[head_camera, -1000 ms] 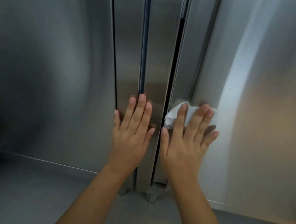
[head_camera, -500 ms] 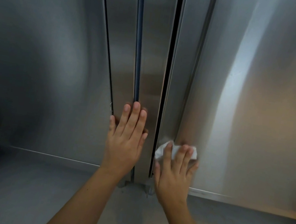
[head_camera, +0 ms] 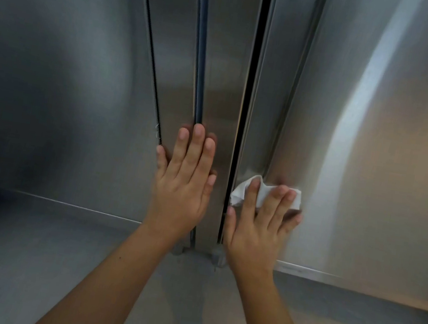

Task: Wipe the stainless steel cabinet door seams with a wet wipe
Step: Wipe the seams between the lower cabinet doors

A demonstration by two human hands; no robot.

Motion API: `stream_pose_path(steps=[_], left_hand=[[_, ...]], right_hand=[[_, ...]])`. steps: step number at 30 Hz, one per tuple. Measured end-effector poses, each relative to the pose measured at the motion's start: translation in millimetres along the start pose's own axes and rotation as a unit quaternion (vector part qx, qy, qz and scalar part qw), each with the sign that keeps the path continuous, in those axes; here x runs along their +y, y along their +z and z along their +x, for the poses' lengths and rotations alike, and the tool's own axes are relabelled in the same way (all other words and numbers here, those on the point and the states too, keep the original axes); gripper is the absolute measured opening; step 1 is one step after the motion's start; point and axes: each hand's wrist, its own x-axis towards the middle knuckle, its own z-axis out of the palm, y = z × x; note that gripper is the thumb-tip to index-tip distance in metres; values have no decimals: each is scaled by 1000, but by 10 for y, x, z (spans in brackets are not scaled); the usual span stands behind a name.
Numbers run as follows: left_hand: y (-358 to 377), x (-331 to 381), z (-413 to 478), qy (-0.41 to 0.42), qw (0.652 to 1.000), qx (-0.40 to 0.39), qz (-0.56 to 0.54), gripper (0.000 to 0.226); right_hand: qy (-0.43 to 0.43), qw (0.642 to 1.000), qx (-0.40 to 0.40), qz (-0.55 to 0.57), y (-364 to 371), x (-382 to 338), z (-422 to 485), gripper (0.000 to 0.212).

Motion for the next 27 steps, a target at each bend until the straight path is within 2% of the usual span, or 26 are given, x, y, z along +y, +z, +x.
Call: stream_pose_path(steps=[11,20,27], left_hand=[[-50,6,3,-6,1000,-21,8,63],[-59,5,13,-15,999,-34,12,65],[-83,20,25,-22,999,-39,14,66]], right_hand=[[-5,999,-36,35,350,92,-713,57],[20,995,-84,56,438,78,-970,66],[16,994,-95,52,431,100,-1035,63]])
